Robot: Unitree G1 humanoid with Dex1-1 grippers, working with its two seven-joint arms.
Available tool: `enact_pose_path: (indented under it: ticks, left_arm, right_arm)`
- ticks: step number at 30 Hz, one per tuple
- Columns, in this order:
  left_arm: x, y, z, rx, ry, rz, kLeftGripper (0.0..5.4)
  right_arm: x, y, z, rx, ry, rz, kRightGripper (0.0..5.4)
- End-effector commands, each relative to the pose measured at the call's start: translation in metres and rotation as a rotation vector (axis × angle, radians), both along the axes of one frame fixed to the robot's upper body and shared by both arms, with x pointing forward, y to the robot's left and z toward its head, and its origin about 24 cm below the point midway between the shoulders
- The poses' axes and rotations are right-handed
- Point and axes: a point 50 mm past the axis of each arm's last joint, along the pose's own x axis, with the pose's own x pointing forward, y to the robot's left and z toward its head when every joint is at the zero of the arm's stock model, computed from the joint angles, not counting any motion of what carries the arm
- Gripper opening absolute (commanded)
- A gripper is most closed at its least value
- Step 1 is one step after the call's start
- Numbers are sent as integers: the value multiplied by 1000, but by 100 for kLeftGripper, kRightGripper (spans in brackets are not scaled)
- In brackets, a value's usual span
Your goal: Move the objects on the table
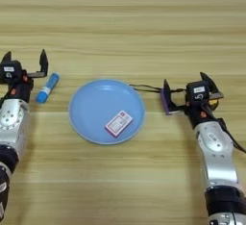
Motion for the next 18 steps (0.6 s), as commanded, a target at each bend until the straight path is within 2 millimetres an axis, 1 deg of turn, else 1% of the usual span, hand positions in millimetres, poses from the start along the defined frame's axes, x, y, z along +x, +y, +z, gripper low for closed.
enact_pose_path:
  ticks: [1, 12, 18]
  left_arm:
    - [2, -2, 2, 9, -1, -9, 540]
    - [2, -2, 2, 10, -2, -9, 540]
    - [2, -2, 2, 11, -2, -9, 540]
  right_arm:
    - [-2, 8, -6, -19, 45, 38, 538]
    - [-5, 19, -26, -46, 154, 97, 538]
    - [-4, 20, -36, -16, 206, 101, 538]
